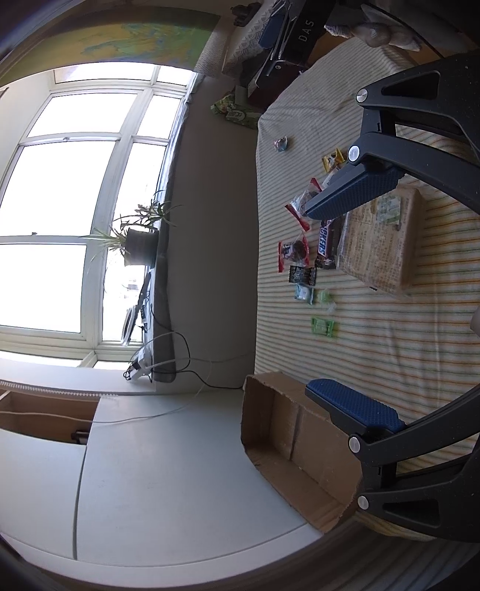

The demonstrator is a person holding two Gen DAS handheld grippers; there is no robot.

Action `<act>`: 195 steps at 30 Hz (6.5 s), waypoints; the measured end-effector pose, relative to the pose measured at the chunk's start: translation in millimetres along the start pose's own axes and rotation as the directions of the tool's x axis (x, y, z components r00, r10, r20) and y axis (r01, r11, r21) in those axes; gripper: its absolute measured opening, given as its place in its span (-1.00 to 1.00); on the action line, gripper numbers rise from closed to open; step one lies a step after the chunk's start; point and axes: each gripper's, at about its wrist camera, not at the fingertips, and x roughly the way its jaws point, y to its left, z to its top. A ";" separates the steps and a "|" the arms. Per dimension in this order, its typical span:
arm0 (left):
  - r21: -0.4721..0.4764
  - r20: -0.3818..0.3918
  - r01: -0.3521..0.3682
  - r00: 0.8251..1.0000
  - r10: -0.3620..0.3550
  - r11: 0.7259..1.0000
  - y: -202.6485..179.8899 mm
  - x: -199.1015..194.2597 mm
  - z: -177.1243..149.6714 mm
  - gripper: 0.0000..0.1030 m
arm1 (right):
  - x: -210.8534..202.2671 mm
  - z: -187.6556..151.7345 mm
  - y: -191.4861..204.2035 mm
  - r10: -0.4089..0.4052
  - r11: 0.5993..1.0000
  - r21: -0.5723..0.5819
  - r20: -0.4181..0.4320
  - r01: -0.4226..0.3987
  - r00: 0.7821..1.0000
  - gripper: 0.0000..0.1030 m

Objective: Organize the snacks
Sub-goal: 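Lower the right gripper onto the clear bread package and close it, then carry the bread package into the cardboard box and open the right gripper, then move both grippers back over the snacks on the bed, then grasp the Snickers bar with the right gripper while the left grasps a green wrapped candy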

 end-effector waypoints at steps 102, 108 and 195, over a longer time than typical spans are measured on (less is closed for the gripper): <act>-0.292 -0.175 -0.112 0.983 0.063 0.950 212.3 56.1 -5.3 -0.01 | 114.5 6.7 359.3 0.722 0.494 -0.093 -0.510 -0.864 0.468 -0.21; -0.261 -0.181 -0.168 0.976 0.122 0.951 214.9 54.0 -8.2 -0.03 | 115.8 4.0 364.3 0.699 0.511 -0.134 -0.510 -0.849 0.502 -0.19; 0.061 -0.358 0.156 0.925 -0.124 0.986 7.7 167.2 -19.1 -0.72 | 109.3 -60.7 27.4 0.402 0.888 -0.031 -0.430 -0.458 0.808 -0.43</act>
